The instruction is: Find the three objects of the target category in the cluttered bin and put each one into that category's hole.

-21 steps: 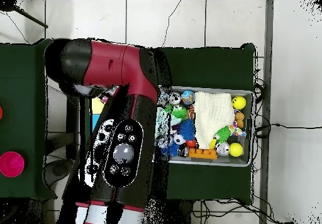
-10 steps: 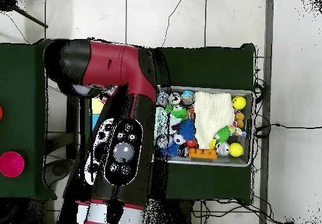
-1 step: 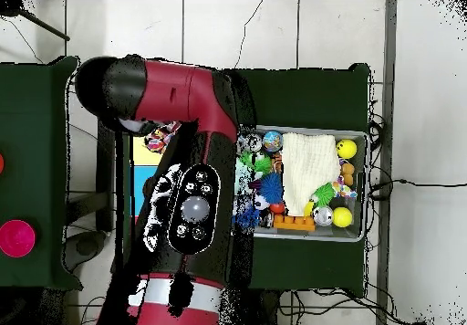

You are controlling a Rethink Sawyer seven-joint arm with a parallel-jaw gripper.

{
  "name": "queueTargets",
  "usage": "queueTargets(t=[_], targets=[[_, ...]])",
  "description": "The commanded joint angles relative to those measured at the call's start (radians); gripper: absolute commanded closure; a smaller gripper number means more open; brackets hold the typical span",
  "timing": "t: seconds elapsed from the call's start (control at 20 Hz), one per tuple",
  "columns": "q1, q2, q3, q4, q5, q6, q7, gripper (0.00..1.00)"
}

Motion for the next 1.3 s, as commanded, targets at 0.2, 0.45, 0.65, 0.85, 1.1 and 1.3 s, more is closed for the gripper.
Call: queueTargets(t=[0.2, 0.45, 0.65, 0.85, 1.1, 1.3], targets=[[-0.03, 0.142, 0.11, 0.07, -0.037, -0.029, 0.084, 1.0], [-0.016, 0.194, 0.101, 0.057, -0.043, -0.075, 0.107, 1.0], [0.027, 0.228, 0.083, 0.048, -0.022, -0.096, 0.202, 1.0], [0.06, 0.236, 0.087, 0.062, 0.029, -0.088, 0.284, 1.0], [0.118, 0.21, 0.06, 0.1, 0.075, -0.068, 0.391, 1.0], [0.138, 0.183, 0.05, 0.115, 0.105, -0.025, 0.416, 1.0]])
